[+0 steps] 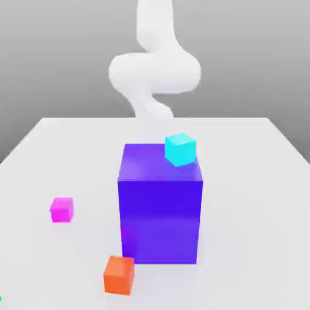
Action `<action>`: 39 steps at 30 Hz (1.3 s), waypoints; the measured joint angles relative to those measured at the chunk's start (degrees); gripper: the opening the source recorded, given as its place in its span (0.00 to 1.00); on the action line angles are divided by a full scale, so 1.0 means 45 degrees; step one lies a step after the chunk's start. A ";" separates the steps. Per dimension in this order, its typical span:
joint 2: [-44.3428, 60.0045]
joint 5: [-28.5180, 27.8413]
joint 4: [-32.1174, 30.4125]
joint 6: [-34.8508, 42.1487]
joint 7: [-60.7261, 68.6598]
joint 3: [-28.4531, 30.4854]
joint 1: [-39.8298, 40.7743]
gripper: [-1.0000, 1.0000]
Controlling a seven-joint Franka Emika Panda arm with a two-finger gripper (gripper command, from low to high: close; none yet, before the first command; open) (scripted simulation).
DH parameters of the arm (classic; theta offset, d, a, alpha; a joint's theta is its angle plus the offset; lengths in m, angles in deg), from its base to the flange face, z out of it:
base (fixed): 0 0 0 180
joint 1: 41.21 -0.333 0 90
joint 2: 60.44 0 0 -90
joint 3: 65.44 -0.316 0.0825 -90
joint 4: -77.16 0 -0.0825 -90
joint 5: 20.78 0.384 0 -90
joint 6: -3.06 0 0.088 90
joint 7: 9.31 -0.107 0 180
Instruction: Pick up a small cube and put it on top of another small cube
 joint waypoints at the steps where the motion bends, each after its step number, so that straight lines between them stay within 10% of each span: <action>1: 0.0361 -0.0100 -0.0311 -0.0287 -0.0405 0.0015 0.0371 0.50; 26: 0.8703 -0.0355 -0.7344 -0.6973 -0.8100 0.2621 0.7483 0.50; 34: 1.2310 0.1881 -0.6871 -0.9894 -0.6688 0.0220 0.9440 0.50; 35: 1.2570 0.1860 -0.6829 -1.0110 -0.6690 0.0053 0.9621 0.00; 39: 1.2570 0.1842 -0.6829 -1.0123 -0.6708 0.0052 0.9622 0.00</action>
